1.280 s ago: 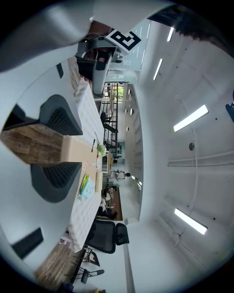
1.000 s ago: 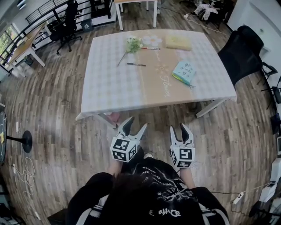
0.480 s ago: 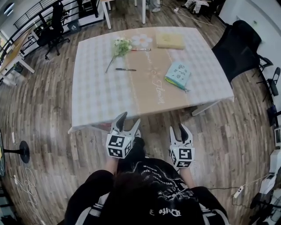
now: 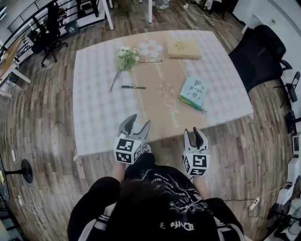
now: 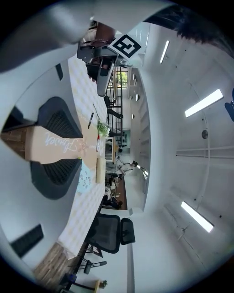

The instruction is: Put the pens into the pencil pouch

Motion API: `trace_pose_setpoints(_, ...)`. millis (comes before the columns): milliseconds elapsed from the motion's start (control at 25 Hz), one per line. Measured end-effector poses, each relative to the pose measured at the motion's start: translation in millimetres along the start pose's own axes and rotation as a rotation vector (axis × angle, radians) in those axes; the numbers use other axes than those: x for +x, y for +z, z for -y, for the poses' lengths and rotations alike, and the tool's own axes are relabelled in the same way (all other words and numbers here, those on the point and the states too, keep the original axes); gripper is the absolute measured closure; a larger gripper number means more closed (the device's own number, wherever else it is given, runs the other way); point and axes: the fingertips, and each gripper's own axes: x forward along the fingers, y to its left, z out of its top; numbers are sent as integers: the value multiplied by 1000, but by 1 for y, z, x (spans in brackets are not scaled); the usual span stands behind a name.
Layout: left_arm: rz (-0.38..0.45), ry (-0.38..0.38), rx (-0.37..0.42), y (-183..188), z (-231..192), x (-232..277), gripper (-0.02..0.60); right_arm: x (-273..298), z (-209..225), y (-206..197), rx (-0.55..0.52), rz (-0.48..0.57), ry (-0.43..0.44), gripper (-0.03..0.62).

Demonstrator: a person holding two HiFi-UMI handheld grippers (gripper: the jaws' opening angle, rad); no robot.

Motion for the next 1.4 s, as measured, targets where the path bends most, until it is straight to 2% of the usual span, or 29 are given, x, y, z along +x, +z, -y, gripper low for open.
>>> trace_pose_setpoints(280, -20, -18, 2, 17, -42, 40, 318, 48, 8, 14, -6, -17, -58, 451)
trace_pose_setpoints(480, -41, -45, 7, 15, -55, 55, 318, 69, 13, 17, -43, -39, -84, 451)
trace_pose_setpoints(640, -52, -35, -11, 10, -61, 60, 318, 86, 22, 15, -94, -72, -78, 451)
trace_pose_setpoints(920, -55, 25, -42, 10, -73, 69, 318, 127, 47, 7, -240, -172, -25, 450)
trace_pose_setpoints(1240, -63, 139, -115, 11, -82, 78, 318, 168, 74, -15, -402, -332, 88, 445)
trace_pose_setpoints(1400, -66, 189, -143, 10, -87, 81, 318, 183, 80, -34, -442, -406, 122, 447)
